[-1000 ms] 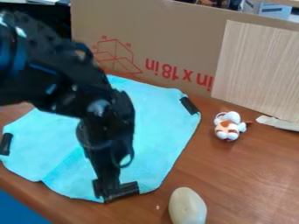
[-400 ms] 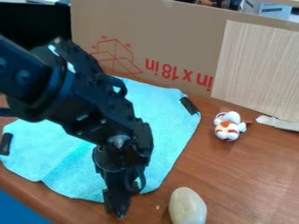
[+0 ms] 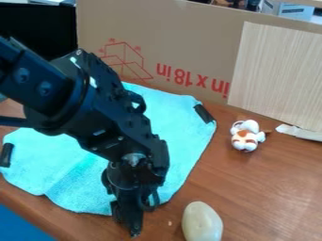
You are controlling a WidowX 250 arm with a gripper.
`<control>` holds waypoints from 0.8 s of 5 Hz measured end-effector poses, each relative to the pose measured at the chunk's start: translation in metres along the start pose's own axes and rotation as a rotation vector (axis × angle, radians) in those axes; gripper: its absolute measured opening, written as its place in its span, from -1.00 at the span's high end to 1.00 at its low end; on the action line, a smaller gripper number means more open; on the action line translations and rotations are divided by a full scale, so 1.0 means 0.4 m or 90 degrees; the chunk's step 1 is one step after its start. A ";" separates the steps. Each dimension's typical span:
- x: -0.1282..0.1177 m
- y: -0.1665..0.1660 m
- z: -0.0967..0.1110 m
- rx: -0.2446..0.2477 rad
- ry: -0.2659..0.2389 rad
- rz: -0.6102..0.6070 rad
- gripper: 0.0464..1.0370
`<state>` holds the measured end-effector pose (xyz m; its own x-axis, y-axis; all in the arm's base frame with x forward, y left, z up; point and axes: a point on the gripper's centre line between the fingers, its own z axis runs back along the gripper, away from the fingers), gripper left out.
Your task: Fold the cloth from bottom right to top left
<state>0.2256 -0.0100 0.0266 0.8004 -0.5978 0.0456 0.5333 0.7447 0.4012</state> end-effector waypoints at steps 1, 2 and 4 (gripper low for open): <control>0.001 -0.001 -0.007 -0.002 -0.001 0.001 0.54; -0.013 0.005 -0.009 -0.024 -0.002 0.006 0.85; -0.054 -0.017 0.051 -0.073 -0.036 -0.010 0.96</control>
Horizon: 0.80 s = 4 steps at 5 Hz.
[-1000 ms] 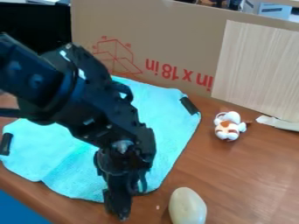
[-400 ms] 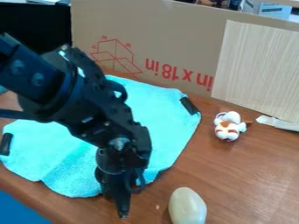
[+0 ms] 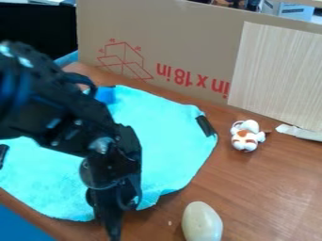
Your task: Fold the cloth from bottom right to top left
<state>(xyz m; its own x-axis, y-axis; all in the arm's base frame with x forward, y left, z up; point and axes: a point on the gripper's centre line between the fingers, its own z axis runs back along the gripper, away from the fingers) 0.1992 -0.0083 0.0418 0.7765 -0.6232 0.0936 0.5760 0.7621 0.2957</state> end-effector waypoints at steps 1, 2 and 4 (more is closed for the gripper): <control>-0.017 -0.025 0.031 -0.018 -0.015 -0.021 0.96; -0.038 0.000 0.033 -0.059 -0.015 -0.007 0.96; -0.041 0.135 0.002 -0.183 0.007 0.013 0.96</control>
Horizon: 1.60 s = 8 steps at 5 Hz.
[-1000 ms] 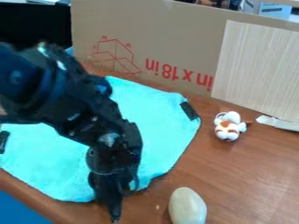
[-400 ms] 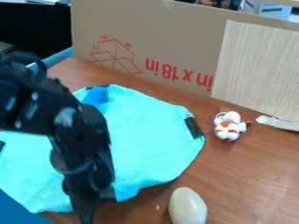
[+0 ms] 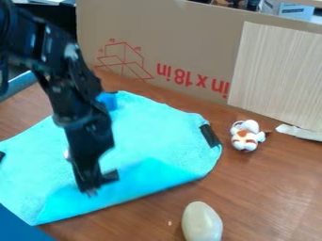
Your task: Fold the cloth from bottom right to top left
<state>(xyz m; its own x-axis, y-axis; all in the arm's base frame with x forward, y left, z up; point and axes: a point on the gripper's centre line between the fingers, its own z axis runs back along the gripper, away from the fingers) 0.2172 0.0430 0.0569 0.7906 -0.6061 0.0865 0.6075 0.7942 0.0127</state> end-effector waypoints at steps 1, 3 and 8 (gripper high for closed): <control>-0.002 0.052 0.006 -0.047 0.009 -0.018 0.96; -0.003 0.124 0.040 -0.070 0.031 -0.058 0.96; 0.043 0.381 0.062 -0.053 0.024 -0.113 0.96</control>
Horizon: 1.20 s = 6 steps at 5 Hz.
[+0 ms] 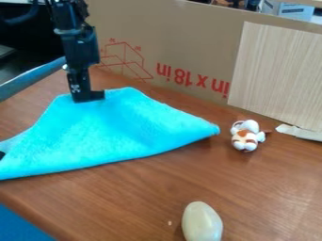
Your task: Fold the cloth from bottom right to top left
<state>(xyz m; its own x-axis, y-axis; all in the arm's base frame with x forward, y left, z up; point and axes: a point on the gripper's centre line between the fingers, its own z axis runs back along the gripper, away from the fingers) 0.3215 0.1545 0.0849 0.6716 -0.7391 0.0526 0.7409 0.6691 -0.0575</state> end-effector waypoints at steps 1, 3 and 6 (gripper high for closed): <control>-0.001 0.065 0.021 -0.023 -0.010 0.030 0.96; -0.002 0.141 0.033 -0.060 -0.009 0.047 0.90; -0.029 0.144 -0.037 -0.082 0.001 0.061 -0.59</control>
<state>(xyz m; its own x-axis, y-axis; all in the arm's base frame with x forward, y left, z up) 0.3563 0.2005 0.0662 0.7391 -0.6725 0.0391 0.6662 0.7212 -0.1899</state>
